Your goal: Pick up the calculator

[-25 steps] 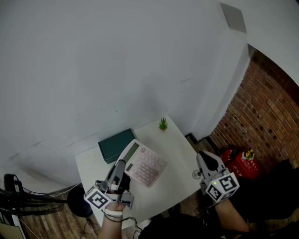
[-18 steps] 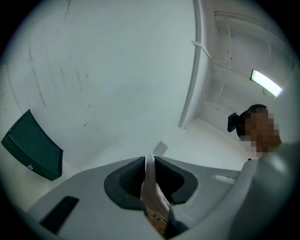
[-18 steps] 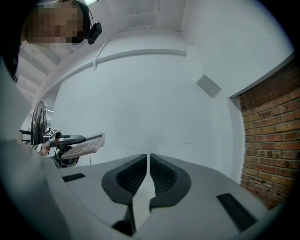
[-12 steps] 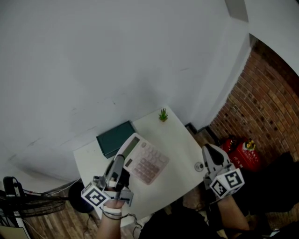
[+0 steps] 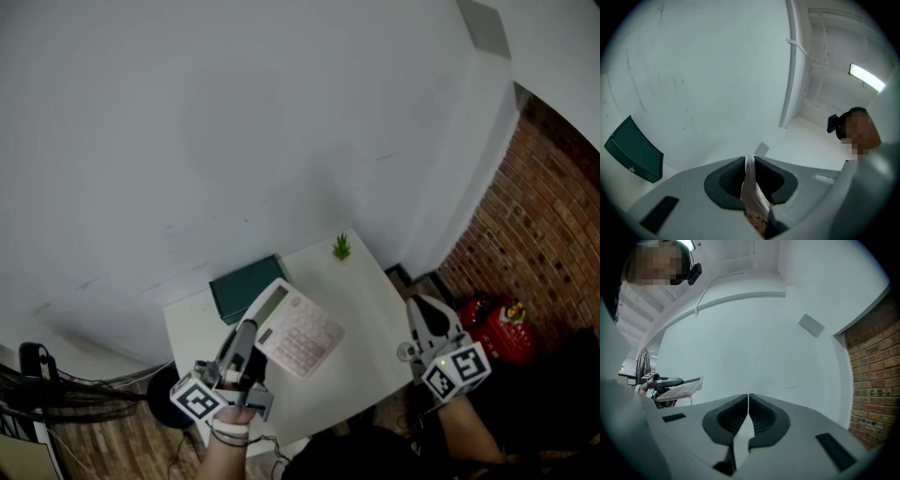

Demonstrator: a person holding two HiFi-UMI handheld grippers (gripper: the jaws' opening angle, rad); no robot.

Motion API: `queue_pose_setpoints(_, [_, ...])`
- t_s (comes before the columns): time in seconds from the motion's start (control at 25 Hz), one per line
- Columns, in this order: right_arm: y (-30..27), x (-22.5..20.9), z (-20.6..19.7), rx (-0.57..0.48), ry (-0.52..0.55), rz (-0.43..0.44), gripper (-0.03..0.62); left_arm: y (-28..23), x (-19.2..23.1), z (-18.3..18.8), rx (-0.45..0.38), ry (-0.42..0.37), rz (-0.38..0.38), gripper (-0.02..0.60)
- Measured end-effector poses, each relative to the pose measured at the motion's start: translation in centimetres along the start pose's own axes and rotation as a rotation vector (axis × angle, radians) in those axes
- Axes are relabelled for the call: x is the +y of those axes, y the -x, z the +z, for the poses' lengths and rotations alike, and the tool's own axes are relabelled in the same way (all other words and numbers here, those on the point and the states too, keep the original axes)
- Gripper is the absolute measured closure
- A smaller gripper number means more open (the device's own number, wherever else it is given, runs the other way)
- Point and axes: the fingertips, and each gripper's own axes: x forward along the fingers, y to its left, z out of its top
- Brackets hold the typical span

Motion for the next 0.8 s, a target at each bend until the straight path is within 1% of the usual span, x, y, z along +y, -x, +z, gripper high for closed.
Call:
queue_pose_setpoints(0.28, [0.1,-1.4,0.5,0.000,-0.003,0.032,0.584,-0.6,-0.6,-0.7,-0.019,-0.016,0.030,0.528])
queue_pose_setpoints(0.8, [1.1,-4.4,0.5,-0.002,-0.005,0.082,0.588,-2.9,-1.3,-3.9,-0.019,-0.052,0.062,0.527])
